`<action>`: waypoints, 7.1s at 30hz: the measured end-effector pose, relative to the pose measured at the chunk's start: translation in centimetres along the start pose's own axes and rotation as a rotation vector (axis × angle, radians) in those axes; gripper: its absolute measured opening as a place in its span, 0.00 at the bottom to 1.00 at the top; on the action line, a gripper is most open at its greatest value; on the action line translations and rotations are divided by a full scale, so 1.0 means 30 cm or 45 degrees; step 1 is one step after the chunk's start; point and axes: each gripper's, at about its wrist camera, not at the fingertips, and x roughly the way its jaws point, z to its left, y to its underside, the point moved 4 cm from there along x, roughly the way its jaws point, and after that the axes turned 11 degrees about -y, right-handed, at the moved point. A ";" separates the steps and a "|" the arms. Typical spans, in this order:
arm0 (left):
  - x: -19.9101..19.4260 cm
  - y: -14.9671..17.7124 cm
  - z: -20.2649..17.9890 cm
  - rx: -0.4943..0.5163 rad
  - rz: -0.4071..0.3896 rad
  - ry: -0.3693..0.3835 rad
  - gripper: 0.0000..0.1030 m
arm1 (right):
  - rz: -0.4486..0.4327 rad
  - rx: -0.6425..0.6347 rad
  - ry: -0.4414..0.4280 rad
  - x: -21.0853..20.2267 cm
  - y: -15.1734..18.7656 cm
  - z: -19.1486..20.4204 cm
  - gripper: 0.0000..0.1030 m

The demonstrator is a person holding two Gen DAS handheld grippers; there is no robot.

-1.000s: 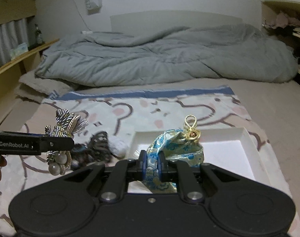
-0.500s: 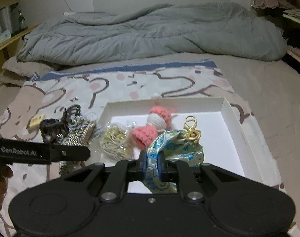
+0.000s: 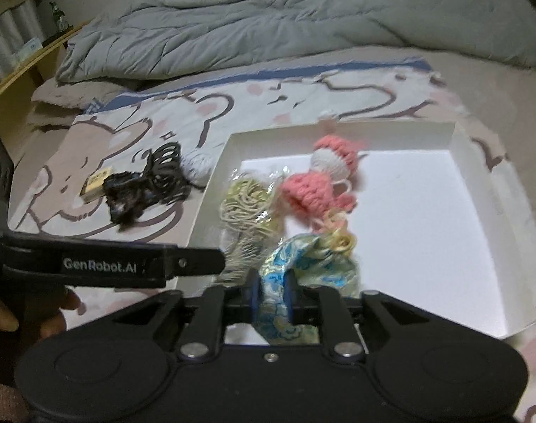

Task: Organize objects

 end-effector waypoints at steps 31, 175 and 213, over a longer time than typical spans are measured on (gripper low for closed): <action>-0.053 -0.020 0.021 0.119 -0.036 -0.092 0.60 | 0.241 -0.107 0.173 0.148 0.082 -0.015 0.40; 0.078 -0.299 0.979 -0.492 -0.032 -0.550 0.70 | -0.009 -1.170 0.003 0.714 -0.106 0.677 0.49; -0.493 -0.128 0.668 -0.067 -0.374 -0.467 0.70 | -0.203 -0.513 -0.116 0.172 -0.223 0.682 0.29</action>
